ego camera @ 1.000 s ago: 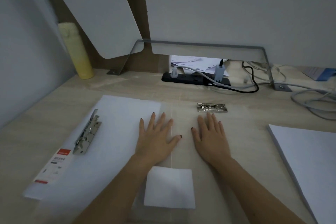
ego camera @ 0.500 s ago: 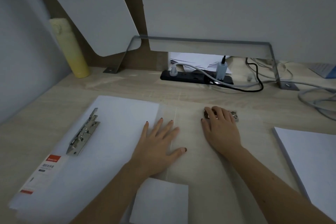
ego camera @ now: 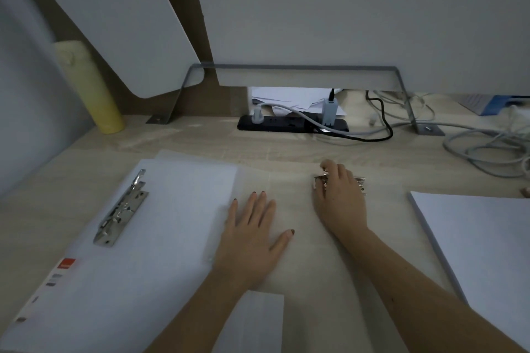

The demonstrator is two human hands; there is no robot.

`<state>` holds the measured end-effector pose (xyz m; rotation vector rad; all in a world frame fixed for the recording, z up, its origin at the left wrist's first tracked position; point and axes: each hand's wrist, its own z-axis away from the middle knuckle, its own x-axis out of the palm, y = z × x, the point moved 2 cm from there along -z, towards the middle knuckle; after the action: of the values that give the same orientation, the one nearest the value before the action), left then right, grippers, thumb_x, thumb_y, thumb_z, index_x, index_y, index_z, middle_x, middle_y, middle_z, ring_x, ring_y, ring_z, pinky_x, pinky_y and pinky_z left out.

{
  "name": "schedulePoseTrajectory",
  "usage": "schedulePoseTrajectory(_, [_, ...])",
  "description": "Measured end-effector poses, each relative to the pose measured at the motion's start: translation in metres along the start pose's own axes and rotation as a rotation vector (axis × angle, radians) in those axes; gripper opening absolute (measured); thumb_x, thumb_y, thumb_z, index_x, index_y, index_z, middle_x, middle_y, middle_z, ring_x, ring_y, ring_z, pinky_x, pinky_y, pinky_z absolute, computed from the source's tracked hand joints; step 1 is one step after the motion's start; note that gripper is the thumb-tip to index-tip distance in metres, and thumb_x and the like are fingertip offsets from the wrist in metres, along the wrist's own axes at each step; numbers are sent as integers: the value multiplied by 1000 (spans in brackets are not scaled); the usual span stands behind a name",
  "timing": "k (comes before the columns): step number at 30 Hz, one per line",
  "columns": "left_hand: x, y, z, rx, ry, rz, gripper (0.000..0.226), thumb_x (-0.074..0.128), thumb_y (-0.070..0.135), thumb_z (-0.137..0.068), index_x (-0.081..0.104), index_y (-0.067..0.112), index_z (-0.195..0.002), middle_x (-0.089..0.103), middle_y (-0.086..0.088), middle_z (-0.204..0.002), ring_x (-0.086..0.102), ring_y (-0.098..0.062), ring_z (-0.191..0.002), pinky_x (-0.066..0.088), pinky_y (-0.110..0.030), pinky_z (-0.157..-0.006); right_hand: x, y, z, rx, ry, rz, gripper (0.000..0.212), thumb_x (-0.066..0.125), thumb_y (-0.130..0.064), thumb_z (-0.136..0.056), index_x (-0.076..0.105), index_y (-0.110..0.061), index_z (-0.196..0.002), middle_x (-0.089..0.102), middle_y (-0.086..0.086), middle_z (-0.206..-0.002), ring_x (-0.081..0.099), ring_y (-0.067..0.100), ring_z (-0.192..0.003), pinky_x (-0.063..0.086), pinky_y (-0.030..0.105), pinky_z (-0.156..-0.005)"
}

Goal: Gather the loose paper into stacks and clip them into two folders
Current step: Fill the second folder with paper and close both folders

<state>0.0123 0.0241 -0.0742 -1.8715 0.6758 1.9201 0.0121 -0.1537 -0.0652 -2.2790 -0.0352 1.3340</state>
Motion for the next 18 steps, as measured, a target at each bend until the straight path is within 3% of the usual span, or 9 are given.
schedulePoseTrajectory(4, [-1, 0, 0, 6, 21, 15, 100, -27, 63, -61, -4, 23, -149, -9, 4, -159, -19, -10, -144, -22, -39, -110, -12, 15, -15, 275, 95, -268, 6, 39, -21, -96, 44, -18, -96, 61, 7, -93, 56, 27, -86, 39, 33, -69])
schedulePoseTrajectory(7, [1, -1, 0, 1, 42, 13, 101, -28, 63, -62, 0, 23, -150, -6, 4, -160, -19, -10, -143, -26, -36, -106, -24, 39, -19, 424, 160, -399, 13, 41, -13, -94, 45, -12, -107, 59, 7, -90, 58, 30, -86, 37, 30, -68])
schedulePoseTrajectory(12, [1, -1, 0, -5, 41, -3, 100, -26, 63, -64, 4, 23, -150, -4, 4, -160, -15, -9, -144, -22, -36, -108, -52, 74, -15, 460, 146, -395, 32, 47, -8, -91, 43, -5, -123, 54, 18, -119, 53, 31, -106, 39, 33, -82])
schedulePoseTrajectory(15, [2, -3, 0, -7, 12, -2, 101, -28, 65, -62, 1, 25, -150, -7, 6, -159, -16, -8, -144, -23, -34, -108, -84, 92, -6, 441, 135, -381, 34, 45, -8, -92, 41, -5, -126, 54, 18, -119, 51, 26, -97, 40, 35, -82])
schedulePoseTrajectory(18, [2, -6, 1, -32, -22, -23, 117, -41, 70, -51, 1, 25, -150, -6, 6, -159, -13, -9, -145, -21, -34, -112, -116, 115, 14, 453, 51, -286, 36, 45, -8, -92, 43, -7, -127, 54, 17, -122, 53, 26, -99, 40, 35, -82])
